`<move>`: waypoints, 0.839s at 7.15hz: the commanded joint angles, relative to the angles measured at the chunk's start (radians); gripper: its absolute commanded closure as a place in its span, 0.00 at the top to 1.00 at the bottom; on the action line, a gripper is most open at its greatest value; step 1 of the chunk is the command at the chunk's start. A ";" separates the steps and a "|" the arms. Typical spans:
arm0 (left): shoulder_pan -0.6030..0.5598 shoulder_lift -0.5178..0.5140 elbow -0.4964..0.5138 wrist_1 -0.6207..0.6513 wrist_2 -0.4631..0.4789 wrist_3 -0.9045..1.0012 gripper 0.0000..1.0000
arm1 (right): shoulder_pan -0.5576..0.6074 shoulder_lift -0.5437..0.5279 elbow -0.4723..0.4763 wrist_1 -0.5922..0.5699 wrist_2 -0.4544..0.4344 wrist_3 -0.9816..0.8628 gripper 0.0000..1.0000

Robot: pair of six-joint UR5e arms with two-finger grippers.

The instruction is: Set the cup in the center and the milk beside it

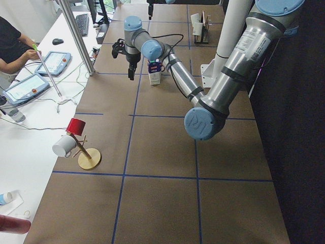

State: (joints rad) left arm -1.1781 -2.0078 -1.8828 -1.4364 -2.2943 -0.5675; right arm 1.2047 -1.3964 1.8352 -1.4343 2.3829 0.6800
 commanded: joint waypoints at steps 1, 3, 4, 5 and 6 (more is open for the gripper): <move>-0.218 0.107 0.206 -0.004 -0.060 0.533 1.00 | 0.135 -0.059 -0.001 -0.145 0.024 -0.330 1.00; -0.386 0.090 0.458 -0.016 -0.053 0.877 1.00 | 0.254 -0.072 -0.005 -0.342 0.016 -0.661 1.00; -0.437 0.077 0.543 -0.031 -0.053 0.912 1.00 | 0.300 -0.067 -0.043 -0.416 0.012 -0.823 1.00; -0.463 0.073 0.604 -0.032 -0.057 0.935 1.00 | 0.335 -0.072 -0.089 -0.423 0.013 -0.897 1.00; -0.462 0.073 0.625 -0.024 -0.057 0.936 1.00 | 0.343 -0.084 -0.114 -0.423 0.012 -0.927 1.00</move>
State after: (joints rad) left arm -1.6227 -1.9314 -1.3083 -1.4641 -2.3503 0.3482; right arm 1.5220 -1.4698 1.7592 -1.8415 2.3960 -0.1735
